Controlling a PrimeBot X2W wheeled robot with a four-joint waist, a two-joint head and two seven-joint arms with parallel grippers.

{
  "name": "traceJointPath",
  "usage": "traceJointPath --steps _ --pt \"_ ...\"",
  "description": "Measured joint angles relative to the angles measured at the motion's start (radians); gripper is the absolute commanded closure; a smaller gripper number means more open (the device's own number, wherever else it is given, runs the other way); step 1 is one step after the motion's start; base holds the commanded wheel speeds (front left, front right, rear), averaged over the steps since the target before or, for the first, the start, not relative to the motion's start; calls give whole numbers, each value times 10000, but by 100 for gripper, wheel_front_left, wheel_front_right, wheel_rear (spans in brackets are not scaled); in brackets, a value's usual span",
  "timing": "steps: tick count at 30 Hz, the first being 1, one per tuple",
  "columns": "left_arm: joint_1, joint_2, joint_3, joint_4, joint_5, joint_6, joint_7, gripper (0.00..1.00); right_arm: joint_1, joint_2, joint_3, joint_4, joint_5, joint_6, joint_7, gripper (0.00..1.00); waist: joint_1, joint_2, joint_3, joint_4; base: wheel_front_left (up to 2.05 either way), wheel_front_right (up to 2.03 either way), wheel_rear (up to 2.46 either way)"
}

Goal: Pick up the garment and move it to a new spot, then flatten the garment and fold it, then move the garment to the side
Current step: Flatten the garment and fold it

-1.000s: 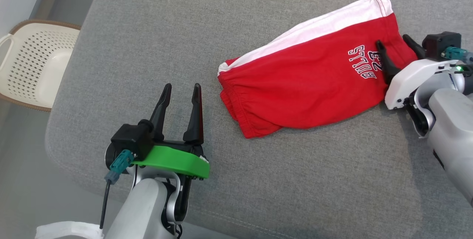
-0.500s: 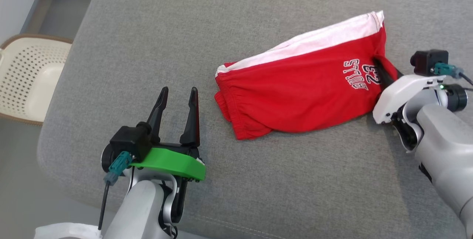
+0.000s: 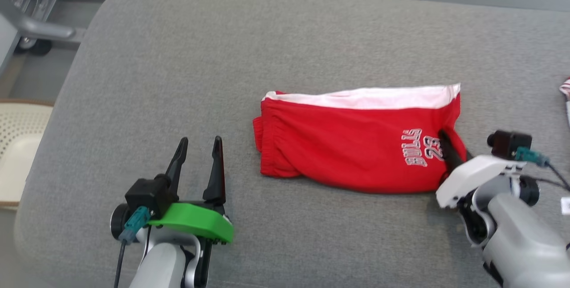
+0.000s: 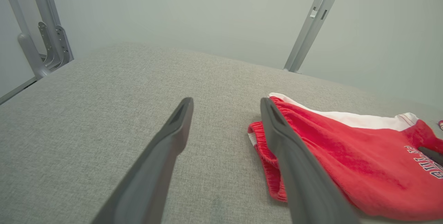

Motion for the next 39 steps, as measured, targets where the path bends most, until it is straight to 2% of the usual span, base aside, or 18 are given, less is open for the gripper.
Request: traceJointPath --steps 7,14,21,25,33,39 --pt "704 -4 443 217 215 -165 0 0 1141 614 -913 -261 -495 0 0 100 0 0 -728 -658 0 0 0" --pt "1007 0 552 272 428 -330 0 0 1561 731 -1363 -219 -1003 0 0 100 0 0 -1291 -1147 0 0 0" --pt "1088 -2 476 316 593 -355 0 0 1691 869 -1574 -199 -1256 0 0 100 0 0 -1533 -1220 0 0 0" --pt "1180 0 458 334 606 -385 0 0 1698 905 -1576 -579 -1471 -2 0 100 0 0 -1577 -1169 0 0 0" --pt "1225 0 460 345 602 -366 0 0 1734 1003 -520 -2410 -2109 -4 0 100 0 0 -1522 -1106 0 0 0" --pt "1219 0 355 380 573 -349 0 0 1631 1214 746 -2819 -2127 -6 0 100 0 0 -1463 -965 0 0 0"
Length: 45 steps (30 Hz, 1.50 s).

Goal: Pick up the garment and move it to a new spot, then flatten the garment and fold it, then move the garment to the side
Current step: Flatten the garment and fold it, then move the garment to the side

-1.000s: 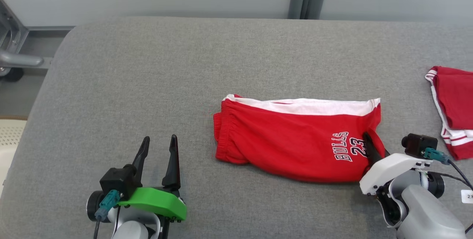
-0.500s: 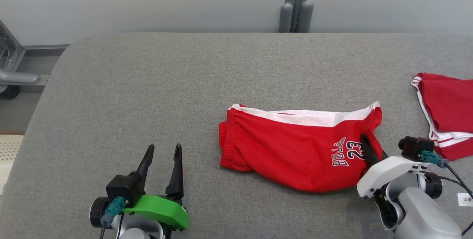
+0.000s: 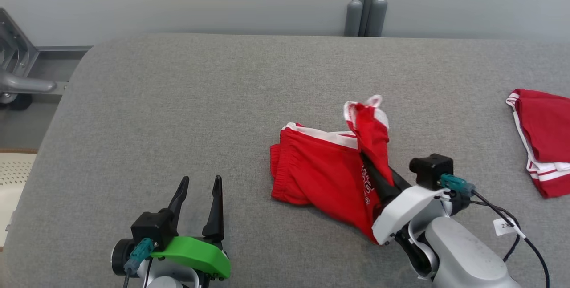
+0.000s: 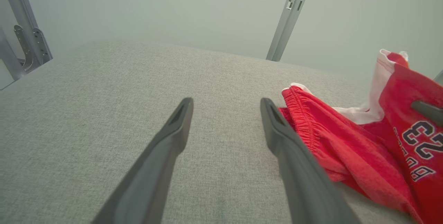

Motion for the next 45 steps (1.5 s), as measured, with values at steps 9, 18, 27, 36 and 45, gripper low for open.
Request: traceJointPath --steps 9,18,27,36,45 --pt "-19 2 -236 21 -102 13 0 0 -756 412 1060 474 192 0 0 100 0 0 77 609 0 0 0" --pt "-19 2 -326 33 -253 15 0 0 -1214 731 1363 1555 364 0 0 0 0 0 178 1287 0 0 0" --pt "-13 2 -299 -56 -309 107 0 0 -1323 970 1055 230 1139 0 -2 0 0 0 250 1270 0 0 0" --pt "-17 0 -301 -123 -313 109 0 0 -49 267 -1080 337 1223 -4 -2 0 0 0 261 970 0 0 0" --pt "-34 0 -374 -265 -121 138 0 0 151 318 -1455 1210 1298 -4 -2 0 0 0 380 1086 0 0 0"
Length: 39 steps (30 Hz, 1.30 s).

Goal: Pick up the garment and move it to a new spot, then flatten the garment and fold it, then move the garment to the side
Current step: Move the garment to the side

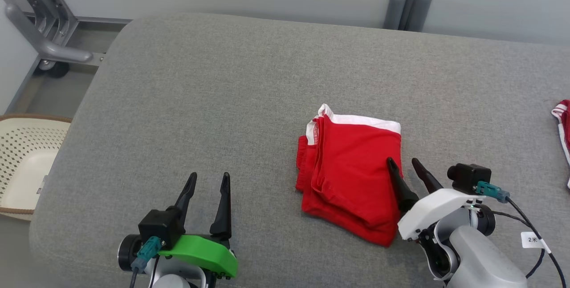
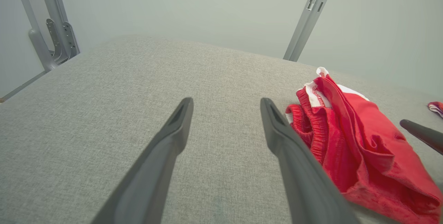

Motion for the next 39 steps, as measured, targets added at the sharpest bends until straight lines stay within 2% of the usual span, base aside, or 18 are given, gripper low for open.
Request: traceJointPath --steps 12,13,14,15,19,28,39 --pt "-130 2 -224 -98 230 2 0 0 -388 203 268 1509 224 0 -4 0 0 0 275 556 0 0 0" --pt "-141 2 -230 -100 247 2 0 0 -457 228 372 1599 263 0 -19 3 0 0 305 594 0 0 0" --pt "-144 2 -234 -104 268 2 0 0 -515 253 460 1626 334 0 -29 59 0 0 334 627 0 0 0" --pt "-144 2 -242 -107 291 4 0 0 -569 249 593 1651 410 -2 -31 100 0 0 357 655 0 0 0" --pt "-148 2 -236 -104 462 6 0 0 -689 140 729 1475 253 0 -23 100 0 0 394 650 0 0 0" --pt "-91 2 -132 -63 681 40 0 0 -614 31 -155 1198 -621 2 2 100 1 0 157 163 0 0 0" --pt "13 2 127 19 917 48 0 0 -238 190 -522 1091 -1058 2 0 100 0 0 -154 -1411 0 0 0"
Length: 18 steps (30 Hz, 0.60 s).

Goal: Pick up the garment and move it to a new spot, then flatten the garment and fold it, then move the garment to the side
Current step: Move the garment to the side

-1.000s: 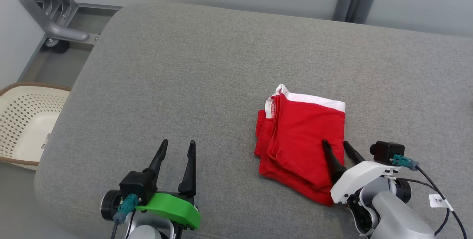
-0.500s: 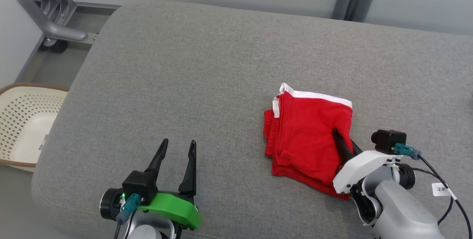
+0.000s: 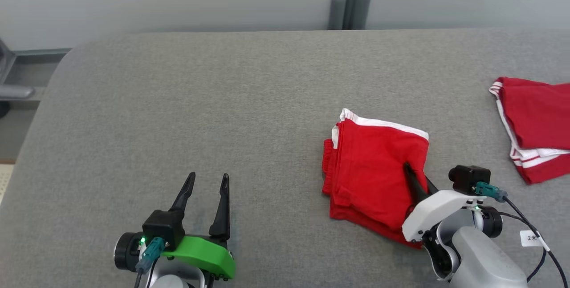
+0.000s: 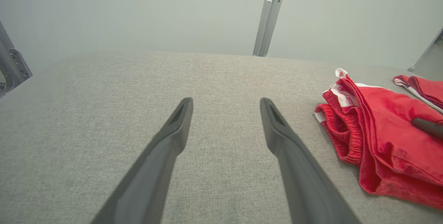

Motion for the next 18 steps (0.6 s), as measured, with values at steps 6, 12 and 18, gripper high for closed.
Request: traceJointPath --steps 6,12,18 --pt "-3 -2 44 42 2 -12 0 0 58 63 52 -77 -58 0 0 100 0 0 -118 -1093 0 0 0" --pt "-32 -6 127 -25 -12 -15 0 0 154 163 236 -79 27 0 0 100 0 0 -177 -2161 0 0 0" --pt "-201 -6 186 -144 257 -48 0 0 155 236 497 -165 153 0 2 100 0 0 -140 -3136 0 0 0"
